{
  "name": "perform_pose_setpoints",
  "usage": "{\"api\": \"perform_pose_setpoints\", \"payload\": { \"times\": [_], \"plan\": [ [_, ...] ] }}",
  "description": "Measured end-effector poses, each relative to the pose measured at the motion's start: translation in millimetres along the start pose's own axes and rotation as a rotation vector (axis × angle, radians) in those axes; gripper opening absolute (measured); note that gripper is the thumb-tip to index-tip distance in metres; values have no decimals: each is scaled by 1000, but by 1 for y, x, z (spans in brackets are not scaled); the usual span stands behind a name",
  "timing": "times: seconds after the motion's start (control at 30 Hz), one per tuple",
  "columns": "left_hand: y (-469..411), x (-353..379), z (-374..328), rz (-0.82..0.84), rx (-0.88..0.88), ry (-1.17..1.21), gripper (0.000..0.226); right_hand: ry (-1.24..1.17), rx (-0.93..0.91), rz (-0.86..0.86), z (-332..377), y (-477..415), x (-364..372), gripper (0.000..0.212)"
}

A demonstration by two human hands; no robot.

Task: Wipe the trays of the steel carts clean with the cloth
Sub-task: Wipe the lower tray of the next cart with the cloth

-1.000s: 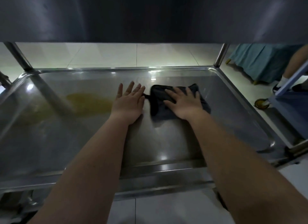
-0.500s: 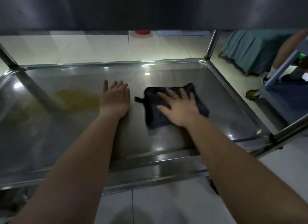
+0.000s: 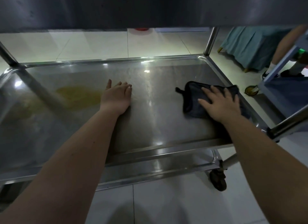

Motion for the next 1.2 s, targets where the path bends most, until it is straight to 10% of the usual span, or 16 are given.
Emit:
{"api": "perform_pose_setpoints", "payload": {
  "times": [0.5, 1.2],
  "plan": [
    [0, -4, 3, 24, -7, 68, 44, -65, -401, 80, 173, 108, 21, 76],
    [-4, 2, 1, -5, 21, 6, 41, 79, -107, 78, -23, 43, 1, 69]
  ]
}}
Point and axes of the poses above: each hand's wrist, its own y-axis away from the middle knuckle, its own x-axis out of the palm, z = x × y, the point moved 3 cm from there along -y, towards the middle knuckle, and after that the axes turned 5 degrees about -z, right-handed, at the moved point
